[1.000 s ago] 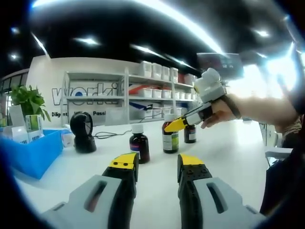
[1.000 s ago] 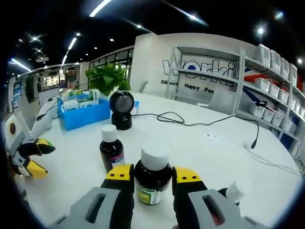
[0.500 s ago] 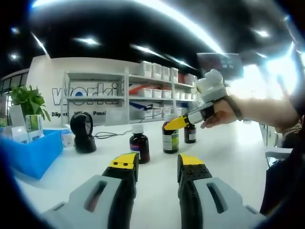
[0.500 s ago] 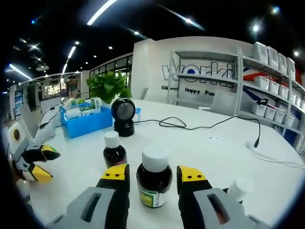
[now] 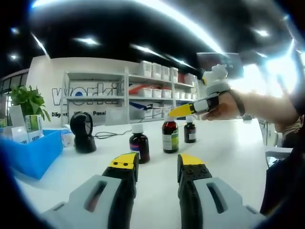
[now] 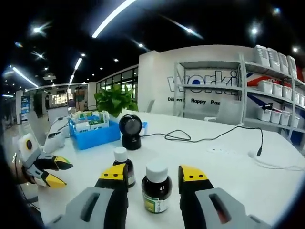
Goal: Rotate the medicine bottle to make it face forward pick up the medicine bottle inspect the drug traceability code place the medicine on the table
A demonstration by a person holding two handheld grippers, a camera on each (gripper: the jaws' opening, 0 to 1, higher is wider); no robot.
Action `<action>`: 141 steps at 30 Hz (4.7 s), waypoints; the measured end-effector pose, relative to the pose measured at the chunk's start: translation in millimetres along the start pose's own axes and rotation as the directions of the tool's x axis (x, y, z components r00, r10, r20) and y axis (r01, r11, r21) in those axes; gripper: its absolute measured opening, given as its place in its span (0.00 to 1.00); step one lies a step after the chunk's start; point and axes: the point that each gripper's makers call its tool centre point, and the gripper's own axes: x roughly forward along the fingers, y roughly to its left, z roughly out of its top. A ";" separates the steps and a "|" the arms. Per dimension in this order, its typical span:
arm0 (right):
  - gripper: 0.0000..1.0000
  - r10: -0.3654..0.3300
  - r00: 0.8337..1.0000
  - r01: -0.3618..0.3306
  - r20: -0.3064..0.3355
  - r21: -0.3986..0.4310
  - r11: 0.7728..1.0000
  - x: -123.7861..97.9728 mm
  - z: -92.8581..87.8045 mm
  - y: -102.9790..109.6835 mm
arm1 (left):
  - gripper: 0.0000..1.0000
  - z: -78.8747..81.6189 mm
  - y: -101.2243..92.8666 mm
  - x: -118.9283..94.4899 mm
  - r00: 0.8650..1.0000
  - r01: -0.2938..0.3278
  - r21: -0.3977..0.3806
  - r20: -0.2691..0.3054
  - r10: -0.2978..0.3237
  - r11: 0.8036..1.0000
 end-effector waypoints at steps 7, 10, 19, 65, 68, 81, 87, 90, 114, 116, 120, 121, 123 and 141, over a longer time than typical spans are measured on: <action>0.37 0.022 1.000 -0.022 0.010 -0.006 1.000 -12.2 5.0 -0.9 | 0.25 0.8 -0.1 -0.1 1.000 -0.001 -0.002 0.005 0.001 1.000; 0.37 0.032 0.999 -0.032 0.036 -0.007 0.999 -22.0 11.9 -1.8 | 0.25 0.0 1.5 0.6 1.000 -0.002 -0.002 0.002 0.002 1.000; 0.34 0.060 0.996 -0.057 0.071 -0.039 0.998 -53.8 20.2 -8.8 | 0.25 -1.2 1.4 0.8 1.000 -0.005 0.000 -0.005 0.005 1.000; 0.35 0.068 0.961 -0.061 0.269 -0.034 0.998 -127.9 -66.4 -48.4 | 0.25 -7.0 22.0 3.7 0.995 -0.096 -0.016 -0.038 0.095 0.995; 0.36 0.045 0.966 -0.049 0.256 0.009 0.999 -125.0 -70.4 -56.0 | 0.25 -8.1 27.1 5.0 0.992 -0.116 -0.014 -0.046 0.115 0.993; 0.40 0.011 0.951 -0.042 0.308 0.092 0.995 -135.1 -61.6 -65.1 | 0.23 -19.8 29.0 11.2 0.983 -0.136 -0.015 -0.128 0.133 0.991; 0.40 0.023 0.959 -0.040 0.282 0.053 0.998 -131.5 -65.4 -57.2 | 0.23 -13.6 35.5 6.5 0.980 -0.176 -0.045 -0.107 0.171 0.983; 0.39 0.025 0.973 -0.027 0.228 0.005 1.000 -127.0 -74.5 -53.9 | 0.24 -16.8 41.0 9.3 0.977 -0.183 -0.046 -0.118 0.177 0.982; 0.35 0.057 0.949 -0.064 0.311 0.013 0.998 -134.5 -65.3 -53.9 | 0.26 -18.3 34.6 6.3 0.975 -0.186 0.047 -0.111 0.190 0.981; 0.35 0.063 0.949 -0.069 0.310 0.009 0.998 -134.1 -65.8 -52.9 | 0.26 -17.6 34.5 7.1 0.979 -0.173 0.016 -0.110 0.173 0.985; 0.34 0.067 0.946 -0.073 0.318 0.007 0.997 -134.8 -64.3 -52.1 | 0.27 -17.0 31.8 7.4 0.984 -0.149 0.001 -0.102 0.148 0.989; 0.34 0.067 0.945 -0.074 0.321 0.009 0.997 -135.1 -63.6 -51.5 | 0.27 -16.3 31.9 6.8 0.984 -0.150 0.000 -0.098 0.149 0.989; 0.34 0.062 0.945 -0.069 0.321 0.011 0.998 -135.4 -62.8 -50.9 | 0.27 -14.8 32.8 6.4 0.984 -0.157 -0.008 -0.091 0.156 0.988; 0.30 0.084 0.965 -0.078 0.249 -0.036 0.996 -124.7 -70.1 -34.7 | 0.43 4.3 27.1 48.8 0.958 -0.251 -0.091 -0.164 0.234 0.964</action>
